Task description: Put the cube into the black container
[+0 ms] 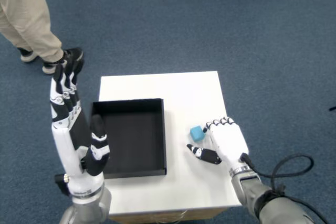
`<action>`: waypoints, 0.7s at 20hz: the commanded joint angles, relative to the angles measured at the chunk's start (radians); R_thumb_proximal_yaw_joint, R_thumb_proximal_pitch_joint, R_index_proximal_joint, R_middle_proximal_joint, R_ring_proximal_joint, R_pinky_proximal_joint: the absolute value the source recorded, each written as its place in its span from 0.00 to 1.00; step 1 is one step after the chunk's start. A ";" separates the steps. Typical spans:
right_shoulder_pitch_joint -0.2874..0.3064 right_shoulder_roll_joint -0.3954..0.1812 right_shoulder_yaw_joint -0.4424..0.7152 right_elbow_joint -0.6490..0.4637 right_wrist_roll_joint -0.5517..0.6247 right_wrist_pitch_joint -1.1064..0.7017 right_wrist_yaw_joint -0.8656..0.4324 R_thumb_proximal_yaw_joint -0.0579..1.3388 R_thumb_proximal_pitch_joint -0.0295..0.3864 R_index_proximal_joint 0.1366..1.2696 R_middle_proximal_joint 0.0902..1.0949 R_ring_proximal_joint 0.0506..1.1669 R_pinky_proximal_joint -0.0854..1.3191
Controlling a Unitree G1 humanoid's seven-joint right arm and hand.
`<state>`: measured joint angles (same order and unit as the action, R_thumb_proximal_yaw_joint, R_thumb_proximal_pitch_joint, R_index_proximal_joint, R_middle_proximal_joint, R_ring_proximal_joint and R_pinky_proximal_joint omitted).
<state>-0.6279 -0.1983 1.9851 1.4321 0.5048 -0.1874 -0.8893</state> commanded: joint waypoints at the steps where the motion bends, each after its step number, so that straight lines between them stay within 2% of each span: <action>1: -0.058 -0.010 -0.007 0.019 0.000 0.007 -0.047 0.30 0.01 0.48 0.36 0.30 0.27; 14: -0.070 -0.007 -0.027 0.017 0.024 0.004 -0.052 0.29 0.03 0.49 0.34 0.27 0.24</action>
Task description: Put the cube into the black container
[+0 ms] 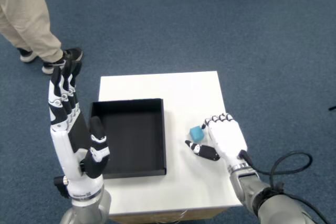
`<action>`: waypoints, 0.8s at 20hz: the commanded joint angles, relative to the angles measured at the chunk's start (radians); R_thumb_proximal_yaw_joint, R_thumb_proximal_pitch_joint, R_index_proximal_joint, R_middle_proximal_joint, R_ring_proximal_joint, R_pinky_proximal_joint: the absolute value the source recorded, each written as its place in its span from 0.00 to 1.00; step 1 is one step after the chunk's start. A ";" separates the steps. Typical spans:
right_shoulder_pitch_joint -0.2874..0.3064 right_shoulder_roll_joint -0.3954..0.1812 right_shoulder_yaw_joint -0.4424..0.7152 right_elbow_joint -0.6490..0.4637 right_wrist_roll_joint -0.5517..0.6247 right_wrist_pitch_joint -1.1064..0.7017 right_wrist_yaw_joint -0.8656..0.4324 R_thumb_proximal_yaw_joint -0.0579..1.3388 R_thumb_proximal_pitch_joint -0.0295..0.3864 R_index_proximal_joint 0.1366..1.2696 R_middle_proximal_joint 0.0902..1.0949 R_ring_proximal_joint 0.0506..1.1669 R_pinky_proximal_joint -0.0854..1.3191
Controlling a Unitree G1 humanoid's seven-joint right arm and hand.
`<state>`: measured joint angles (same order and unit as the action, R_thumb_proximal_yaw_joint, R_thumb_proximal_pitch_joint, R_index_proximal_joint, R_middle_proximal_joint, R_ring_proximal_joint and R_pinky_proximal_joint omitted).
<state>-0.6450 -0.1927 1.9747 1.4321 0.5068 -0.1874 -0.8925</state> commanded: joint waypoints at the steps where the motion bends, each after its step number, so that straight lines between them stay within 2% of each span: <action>1: -0.053 -0.011 -0.018 0.017 0.023 0.005 -0.048 0.29 0.03 0.49 0.34 0.27 0.24; 16: -0.064 -0.003 -0.028 0.018 0.040 0.020 -0.040 0.32 0.06 0.52 0.35 0.27 0.23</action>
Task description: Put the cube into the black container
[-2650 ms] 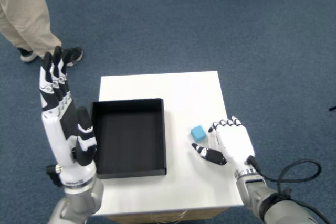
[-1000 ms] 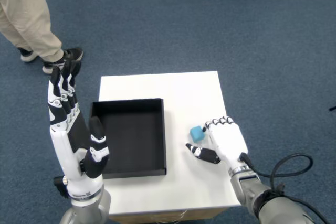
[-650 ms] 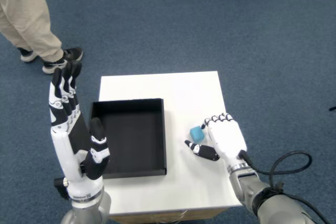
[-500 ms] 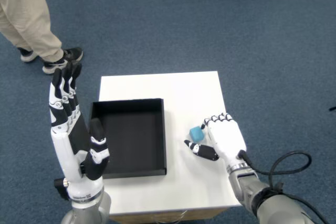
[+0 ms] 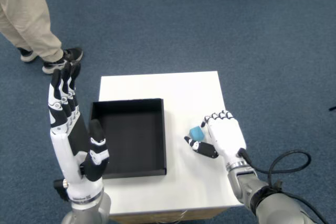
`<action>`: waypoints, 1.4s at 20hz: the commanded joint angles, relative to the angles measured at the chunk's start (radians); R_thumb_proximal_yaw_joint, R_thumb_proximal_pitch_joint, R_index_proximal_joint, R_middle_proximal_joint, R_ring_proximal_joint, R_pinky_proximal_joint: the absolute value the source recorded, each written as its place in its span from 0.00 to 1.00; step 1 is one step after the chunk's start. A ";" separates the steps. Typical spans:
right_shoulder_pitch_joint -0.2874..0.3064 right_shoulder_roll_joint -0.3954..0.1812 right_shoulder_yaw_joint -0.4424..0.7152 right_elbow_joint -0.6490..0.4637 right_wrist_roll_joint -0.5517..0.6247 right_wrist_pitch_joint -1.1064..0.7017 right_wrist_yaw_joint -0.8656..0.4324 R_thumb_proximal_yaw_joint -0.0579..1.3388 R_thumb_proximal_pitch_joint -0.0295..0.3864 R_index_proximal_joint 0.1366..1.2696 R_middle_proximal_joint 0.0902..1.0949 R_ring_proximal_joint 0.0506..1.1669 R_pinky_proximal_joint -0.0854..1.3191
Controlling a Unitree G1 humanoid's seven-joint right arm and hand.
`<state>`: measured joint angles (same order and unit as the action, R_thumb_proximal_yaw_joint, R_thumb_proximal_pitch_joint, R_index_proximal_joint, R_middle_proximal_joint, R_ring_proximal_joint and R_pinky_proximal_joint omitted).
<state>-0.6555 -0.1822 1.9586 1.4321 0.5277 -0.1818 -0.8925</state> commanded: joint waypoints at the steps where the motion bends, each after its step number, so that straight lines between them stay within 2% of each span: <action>1: -0.053 -0.014 -0.012 0.018 0.019 0.013 -0.040 0.33 0.07 0.53 0.35 0.27 0.24; 9: -0.048 -0.024 -0.012 0.018 0.022 0.006 -0.035 0.45 0.15 0.57 0.37 0.28 0.25; 13: -0.046 -0.029 -0.013 0.018 0.025 0.002 -0.036 0.55 0.21 0.70 0.38 0.28 0.25; 14: -0.046 -0.029 -0.013 0.018 0.025 -0.001 -0.039 0.66 0.26 0.77 0.38 0.28 0.25; 16: -0.045 -0.027 -0.014 0.017 0.026 -0.012 -0.052 0.80 0.31 0.82 0.39 0.28 0.25; 28: -0.042 -0.019 -0.011 0.017 0.022 -0.045 -0.102 0.84 0.37 0.83 0.40 0.28 0.23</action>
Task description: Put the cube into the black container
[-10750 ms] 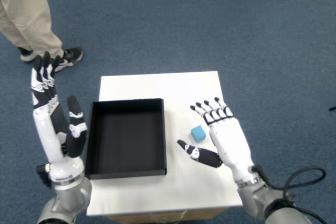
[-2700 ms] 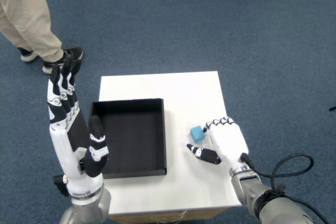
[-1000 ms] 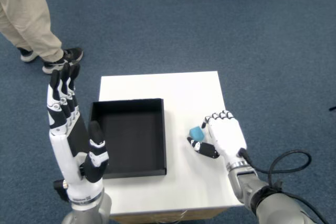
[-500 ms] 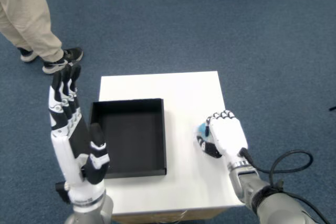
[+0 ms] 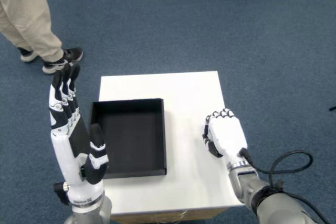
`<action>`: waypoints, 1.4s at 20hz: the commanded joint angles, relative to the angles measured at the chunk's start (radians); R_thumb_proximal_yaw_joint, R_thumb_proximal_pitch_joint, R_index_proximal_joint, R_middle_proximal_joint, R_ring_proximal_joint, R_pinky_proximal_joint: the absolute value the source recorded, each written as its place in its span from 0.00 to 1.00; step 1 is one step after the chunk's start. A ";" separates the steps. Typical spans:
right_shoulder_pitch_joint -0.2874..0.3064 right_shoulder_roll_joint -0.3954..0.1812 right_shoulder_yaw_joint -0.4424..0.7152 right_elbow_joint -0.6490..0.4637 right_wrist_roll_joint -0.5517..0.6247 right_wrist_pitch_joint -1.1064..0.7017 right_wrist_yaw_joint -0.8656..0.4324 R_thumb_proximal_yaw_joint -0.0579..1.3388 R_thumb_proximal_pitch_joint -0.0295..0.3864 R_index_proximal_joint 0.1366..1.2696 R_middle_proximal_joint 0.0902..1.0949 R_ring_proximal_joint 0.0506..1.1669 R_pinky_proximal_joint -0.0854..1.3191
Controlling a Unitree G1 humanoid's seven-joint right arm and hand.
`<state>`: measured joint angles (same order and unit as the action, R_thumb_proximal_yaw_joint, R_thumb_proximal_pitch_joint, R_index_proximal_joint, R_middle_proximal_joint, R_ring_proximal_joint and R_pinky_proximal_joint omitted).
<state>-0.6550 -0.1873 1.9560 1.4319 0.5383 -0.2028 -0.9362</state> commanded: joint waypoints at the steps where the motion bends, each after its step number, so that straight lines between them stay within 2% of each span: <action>1: -0.044 -0.015 -0.007 0.018 0.010 -0.026 -0.061 0.84 0.37 0.82 0.40 0.27 0.23; 2: -0.044 -0.015 -0.007 0.018 0.009 -0.027 -0.062 0.84 0.37 0.81 0.41 0.27 0.23; 3: -0.042 -0.017 -0.007 0.018 0.010 -0.025 -0.055 0.74 0.34 0.64 0.41 0.28 0.24; 4: -0.038 -0.019 -0.008 0.018 0.012 -0.020 -0.046 0.49 0.18 0.42 0.38 0.29 0.24; 5: -0.037 -0.019 -0.008 0.019 0.014 -0.015 -0.040 0.33 0.04 0.29 0.34 0.29 0.25; 6: -0.037 -0.017 -0.011 0.020 0.018 -0.004 -0.036 0.26 0.00 0.23 0.31 0.29 0.25; 13: -0.044 -0.014 -0.031 0.021 0.039 0.012 -0.033 0.27 0.02 0.25 0.28 0.26 0.22; 28: -0.021 -0.086 -0.043 0.020 0.061 0.019 0.042 0.33 0.02 0.27 0.27 0.23 0.18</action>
<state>-0.6357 -0.2524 1.9342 1.4319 0.5818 -0.1993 -0.8718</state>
